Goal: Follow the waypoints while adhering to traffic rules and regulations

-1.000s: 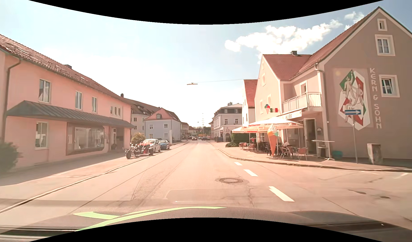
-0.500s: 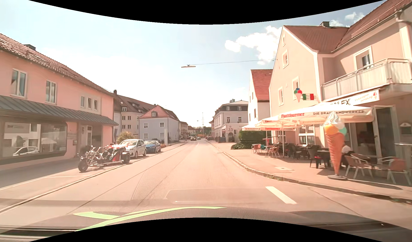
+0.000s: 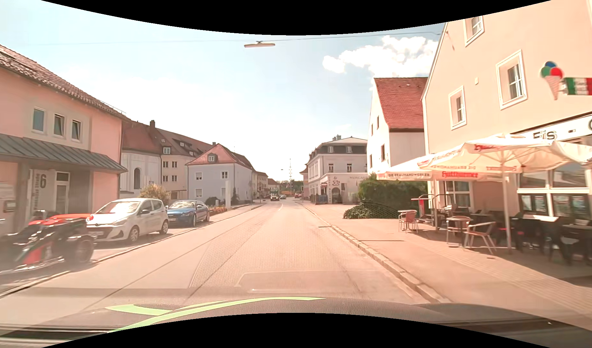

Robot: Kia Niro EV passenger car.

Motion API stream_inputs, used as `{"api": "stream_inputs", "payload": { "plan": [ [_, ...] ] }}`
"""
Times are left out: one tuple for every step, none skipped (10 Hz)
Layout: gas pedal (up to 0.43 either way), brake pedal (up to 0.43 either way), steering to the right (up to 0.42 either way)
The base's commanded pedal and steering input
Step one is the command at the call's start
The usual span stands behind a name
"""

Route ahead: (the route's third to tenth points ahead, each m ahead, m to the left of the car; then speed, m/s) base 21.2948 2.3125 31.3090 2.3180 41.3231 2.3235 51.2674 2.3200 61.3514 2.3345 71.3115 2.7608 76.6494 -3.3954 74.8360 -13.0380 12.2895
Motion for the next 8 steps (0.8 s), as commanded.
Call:
{"api": "stream_inputs", "payload": {
  "plan": [
    [0.0, 0.134, 0.002],
    [0.0, 0.14, 0.002],
    [0.0, 0.152, 0.002],
    [0.0, 0.165, 0.001],
    [0.0, 0.165, 0.001],
    [0.0, 0.159, -0.001],
    [0.0, 0.159, -0.002],
    [0.0, 0.159, -0.004]
  ]
}}
